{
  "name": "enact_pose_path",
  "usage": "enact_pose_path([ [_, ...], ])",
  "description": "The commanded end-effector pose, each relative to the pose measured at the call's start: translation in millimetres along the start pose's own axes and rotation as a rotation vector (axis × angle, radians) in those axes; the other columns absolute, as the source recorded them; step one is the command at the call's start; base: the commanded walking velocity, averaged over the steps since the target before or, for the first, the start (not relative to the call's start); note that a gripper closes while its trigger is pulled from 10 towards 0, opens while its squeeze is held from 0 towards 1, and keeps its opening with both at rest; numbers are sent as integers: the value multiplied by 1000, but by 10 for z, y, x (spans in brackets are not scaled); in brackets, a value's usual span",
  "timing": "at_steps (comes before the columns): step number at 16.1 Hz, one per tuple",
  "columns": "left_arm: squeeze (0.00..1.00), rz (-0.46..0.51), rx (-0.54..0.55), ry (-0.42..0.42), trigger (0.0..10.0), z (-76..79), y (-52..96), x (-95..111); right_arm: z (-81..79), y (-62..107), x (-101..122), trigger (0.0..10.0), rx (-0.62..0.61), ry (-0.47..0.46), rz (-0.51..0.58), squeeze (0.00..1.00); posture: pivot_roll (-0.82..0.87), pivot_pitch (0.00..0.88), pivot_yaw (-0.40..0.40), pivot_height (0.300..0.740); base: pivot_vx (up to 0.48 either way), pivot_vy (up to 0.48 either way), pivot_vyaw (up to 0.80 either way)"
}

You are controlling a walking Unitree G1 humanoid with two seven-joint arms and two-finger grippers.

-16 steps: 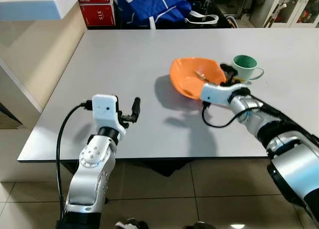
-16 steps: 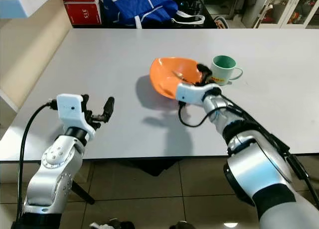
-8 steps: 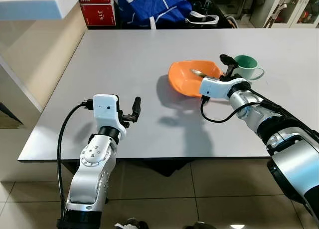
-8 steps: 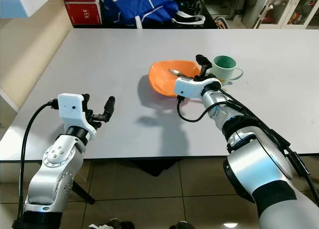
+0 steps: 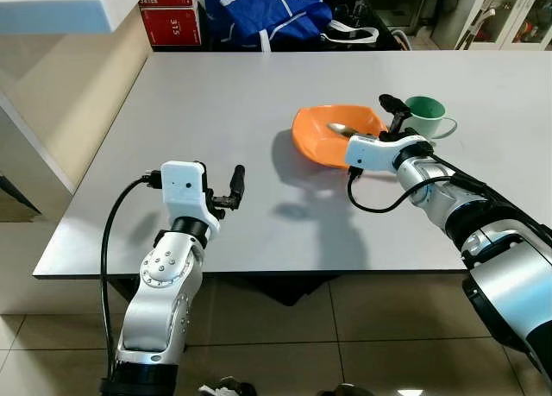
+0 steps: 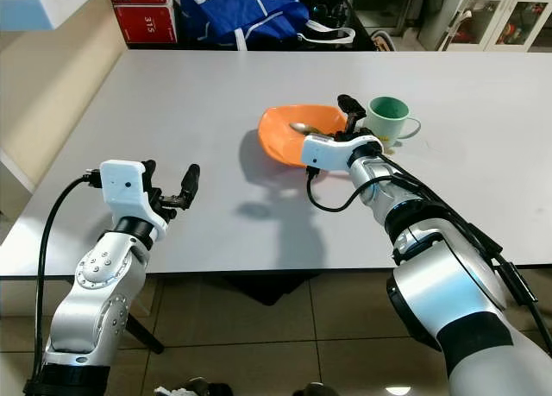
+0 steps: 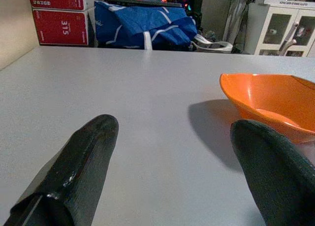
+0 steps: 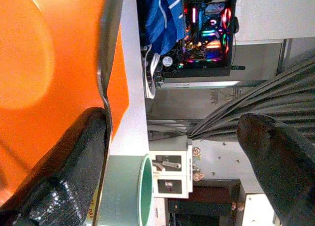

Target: Setting the table

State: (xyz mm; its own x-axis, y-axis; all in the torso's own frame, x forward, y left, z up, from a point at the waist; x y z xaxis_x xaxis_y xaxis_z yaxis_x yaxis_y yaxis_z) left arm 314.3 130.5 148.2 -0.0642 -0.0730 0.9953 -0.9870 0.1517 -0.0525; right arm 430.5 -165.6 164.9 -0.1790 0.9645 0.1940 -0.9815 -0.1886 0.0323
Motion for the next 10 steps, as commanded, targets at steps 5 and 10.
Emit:
enact_pose_path([
  [5,0,-2,14,7,10000,-26,-18,-8,85,-19,-1,10000,-13,17,5,0,-141,26,15,740,0,0,0],
  [10,0,-2,16,9,10000,-19,-10,-9,33,-13,15,10000,9,22,13,0,-142,30,13,740,0,0,0],
])
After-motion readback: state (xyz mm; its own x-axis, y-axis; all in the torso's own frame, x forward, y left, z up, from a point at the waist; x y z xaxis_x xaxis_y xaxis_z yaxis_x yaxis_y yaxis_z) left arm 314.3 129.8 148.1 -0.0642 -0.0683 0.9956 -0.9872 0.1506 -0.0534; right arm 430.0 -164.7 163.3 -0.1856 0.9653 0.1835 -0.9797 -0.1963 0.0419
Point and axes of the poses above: a point about 5 cm out from each wrist's last joint towards the gripper, its own y axis pointing back from the gripper into the wrist, its own x axis along the axis of the wrist's last joint, z = x × y, the point moved 3 cm from there along -y, pointing out of the wrist towards the gripper, and after that the axes turned 8 degrees about -y, right-handed, at the moved point
